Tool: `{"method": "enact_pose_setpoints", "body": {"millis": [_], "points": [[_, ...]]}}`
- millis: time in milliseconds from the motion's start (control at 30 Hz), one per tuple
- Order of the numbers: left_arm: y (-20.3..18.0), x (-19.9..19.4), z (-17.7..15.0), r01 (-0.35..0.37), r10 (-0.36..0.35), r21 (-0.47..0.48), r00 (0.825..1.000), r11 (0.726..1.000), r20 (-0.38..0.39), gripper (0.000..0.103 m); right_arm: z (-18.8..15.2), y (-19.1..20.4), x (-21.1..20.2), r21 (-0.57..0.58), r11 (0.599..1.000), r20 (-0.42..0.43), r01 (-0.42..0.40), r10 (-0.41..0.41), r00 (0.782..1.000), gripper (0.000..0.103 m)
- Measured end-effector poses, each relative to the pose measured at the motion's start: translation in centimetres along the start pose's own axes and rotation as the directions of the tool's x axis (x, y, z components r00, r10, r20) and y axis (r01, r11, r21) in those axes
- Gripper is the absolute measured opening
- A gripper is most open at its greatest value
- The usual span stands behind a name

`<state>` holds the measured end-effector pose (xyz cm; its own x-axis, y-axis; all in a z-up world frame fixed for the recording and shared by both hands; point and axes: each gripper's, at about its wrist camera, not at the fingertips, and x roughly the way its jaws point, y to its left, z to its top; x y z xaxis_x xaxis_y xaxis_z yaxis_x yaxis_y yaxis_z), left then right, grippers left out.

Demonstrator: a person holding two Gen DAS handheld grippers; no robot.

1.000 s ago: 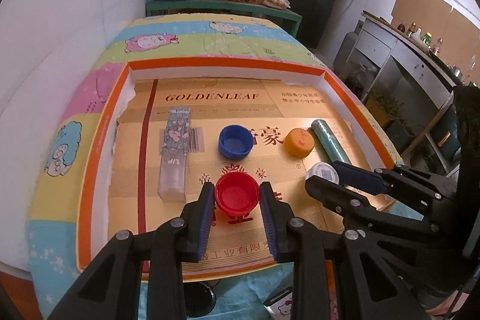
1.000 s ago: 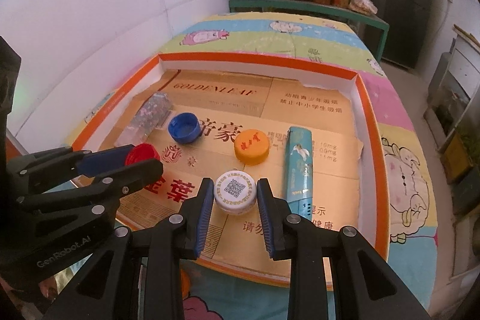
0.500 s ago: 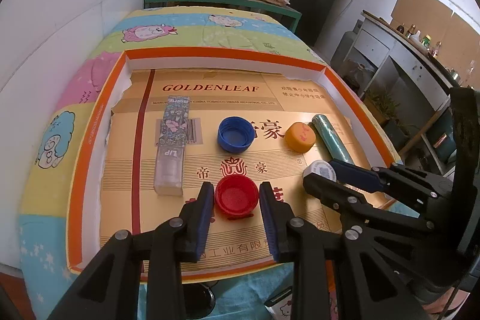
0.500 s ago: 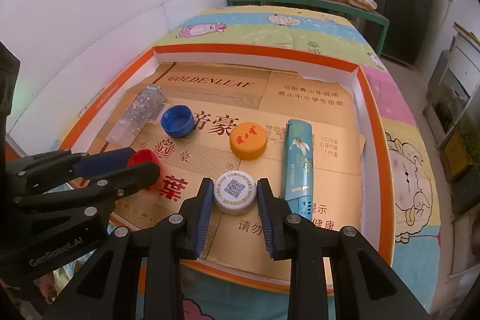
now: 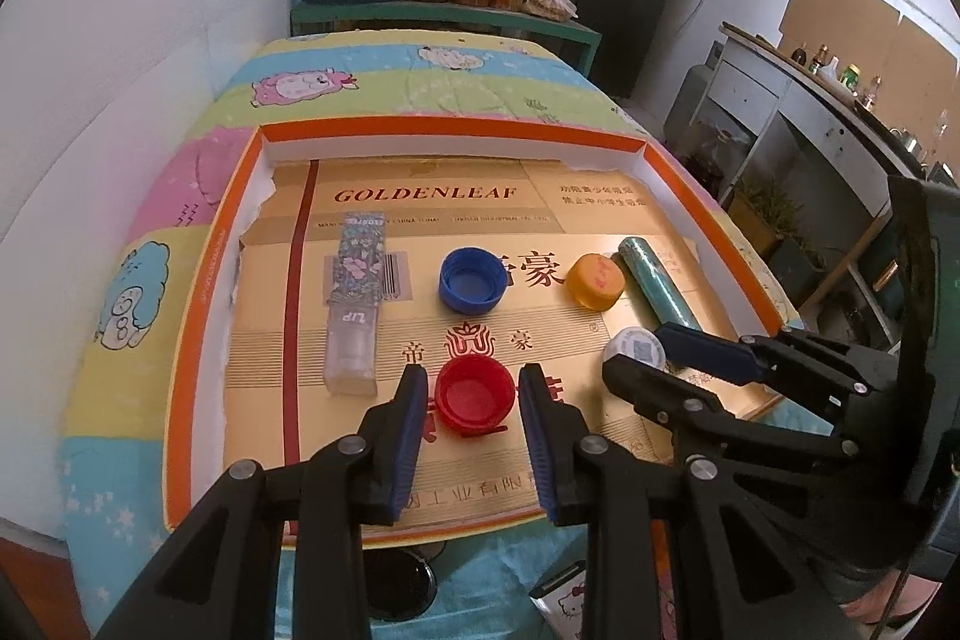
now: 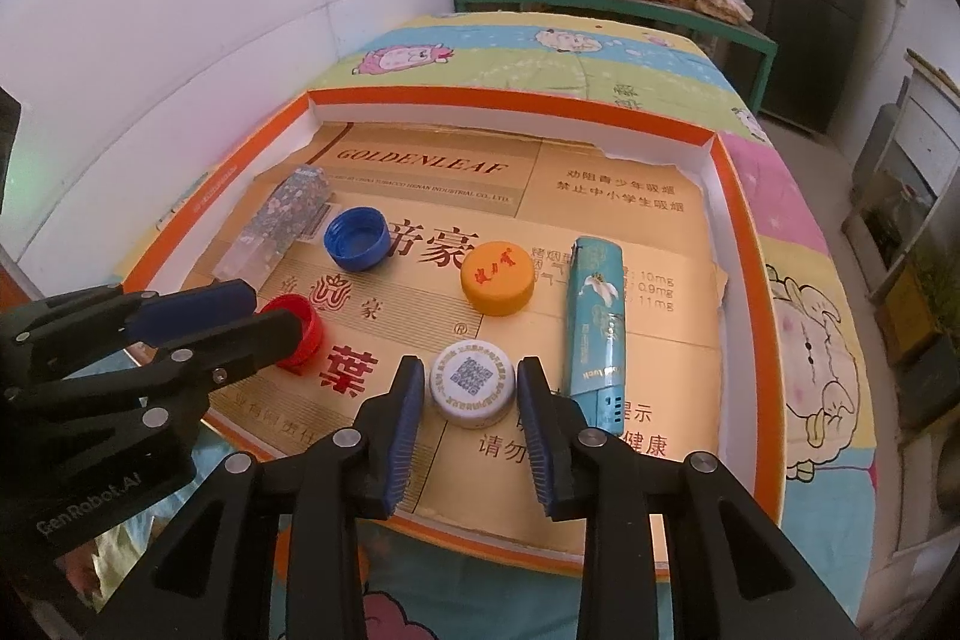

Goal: Organize rigid objects
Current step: 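Carry the red cap and white tin into the tray with both tools, then open the left tool releasing the red cap while the right tool releases the tin, then withdraw both tools from the tray toward the remaining boxes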

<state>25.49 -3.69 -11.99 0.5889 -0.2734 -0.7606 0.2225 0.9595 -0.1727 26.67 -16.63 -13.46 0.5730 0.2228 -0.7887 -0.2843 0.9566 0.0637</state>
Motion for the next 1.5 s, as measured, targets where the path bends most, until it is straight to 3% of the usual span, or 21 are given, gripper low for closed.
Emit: {"method": "enact_pose_setpoints", "body": {"millis": [600,1500], "points": [[0.0,-2.6,-0.4,0.008,-0.008,-0.011,0.999,1.000,0.033,0.031,-0.3,0.5,-3.0,0.015,1.000,0.036,0.015,-0.015,0.999,0.039],[-0.4,-7.7,-2.0,-0.040,0.041,-0.011,0.995,0.999,0.093,0.031,-1.8,2.5,-8.1,0.035,0.999,0.091,0.029,-0.032,0.995,0.039]]}}
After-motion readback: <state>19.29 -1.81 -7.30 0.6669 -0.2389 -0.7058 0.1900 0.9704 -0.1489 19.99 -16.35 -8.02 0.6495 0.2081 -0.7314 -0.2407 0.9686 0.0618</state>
